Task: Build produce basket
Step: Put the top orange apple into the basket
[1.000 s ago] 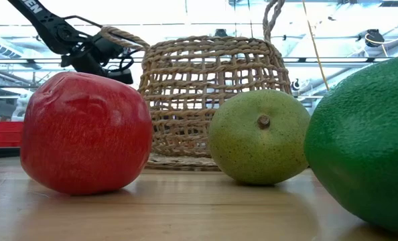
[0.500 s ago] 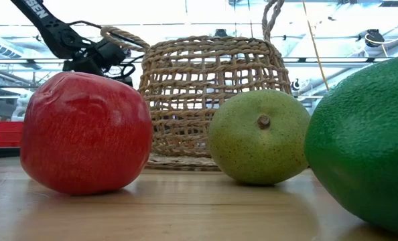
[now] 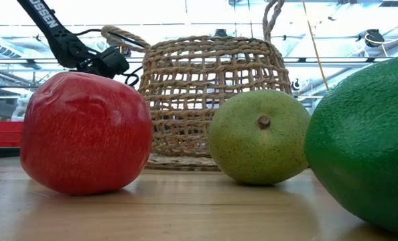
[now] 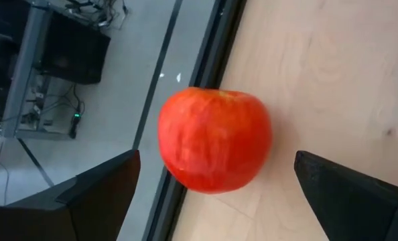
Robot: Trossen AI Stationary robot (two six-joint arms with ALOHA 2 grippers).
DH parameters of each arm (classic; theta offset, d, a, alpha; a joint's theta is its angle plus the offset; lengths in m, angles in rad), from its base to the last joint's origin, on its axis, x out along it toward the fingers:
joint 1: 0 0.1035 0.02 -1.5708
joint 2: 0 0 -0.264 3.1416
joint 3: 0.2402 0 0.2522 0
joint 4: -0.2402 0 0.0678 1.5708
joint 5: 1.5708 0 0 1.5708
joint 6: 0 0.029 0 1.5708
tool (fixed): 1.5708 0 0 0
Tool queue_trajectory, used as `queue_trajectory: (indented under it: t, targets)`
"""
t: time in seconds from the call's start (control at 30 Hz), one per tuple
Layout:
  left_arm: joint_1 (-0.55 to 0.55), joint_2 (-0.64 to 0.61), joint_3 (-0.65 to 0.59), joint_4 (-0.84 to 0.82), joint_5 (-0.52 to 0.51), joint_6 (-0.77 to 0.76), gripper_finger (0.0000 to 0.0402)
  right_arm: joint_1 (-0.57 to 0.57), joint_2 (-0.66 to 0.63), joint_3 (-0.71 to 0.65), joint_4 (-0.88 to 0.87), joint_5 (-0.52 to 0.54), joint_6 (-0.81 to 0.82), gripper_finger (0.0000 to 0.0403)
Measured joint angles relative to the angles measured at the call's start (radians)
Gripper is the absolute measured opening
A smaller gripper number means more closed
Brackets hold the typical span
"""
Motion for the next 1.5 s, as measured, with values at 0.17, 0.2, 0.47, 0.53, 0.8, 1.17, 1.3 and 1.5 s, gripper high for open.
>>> queue_trajectory:
  t: [0.17,0.2,0.47,0.53,0.8,1.17,1.3,1.5]
  targets:
    - [-0.004,0.0,0.003,-0.009,-0.008,-0.001,0.0397,0.0,0.0,0.0,0.0,0.0,-0.001,0.0148]
    - [-0.005,0.0,0.003,-0.009,-0.008,-0.001,0.0397,0.0,0.0,0.0,0.0,0.0,-0.002,0.0148]
    - [-0.066,0.013,0.004,-0.039,-0.133,-0.064,0.0397,0.0,0.0,0.0,0.0,0.0,-0.003,0.0148]
    - [-0.088,0.013,0.004,-0.034,-0.164,-0.069,0.0397,0.0,0.0,0.0,0.0,0.0,-0.003,0.0148]
    - [-0.07,0.013,0.005,0.006,-0.155,-0.14,0.0397,0.0,0.0,0.0,0.0,0.0,-0.003,0.0148]
    - [-0.014,0.013,0.004,0.055,0.017,-0.101,0.0397,0.0,0.0,0.0,0.0,0.0,-0.01,0.0148]
    - [-0.002,0.013,0.005,0.073,0.048,-0.062,0.0397,0.0,0.0,0.0,0.0,0.0,-0.016,0.0148]
    - [0.005,0.022,0.005,0.037,0.057,-0.124,0.0397,0.0,0.0,0.0,0.0,0.0,-0.018,0.0148]
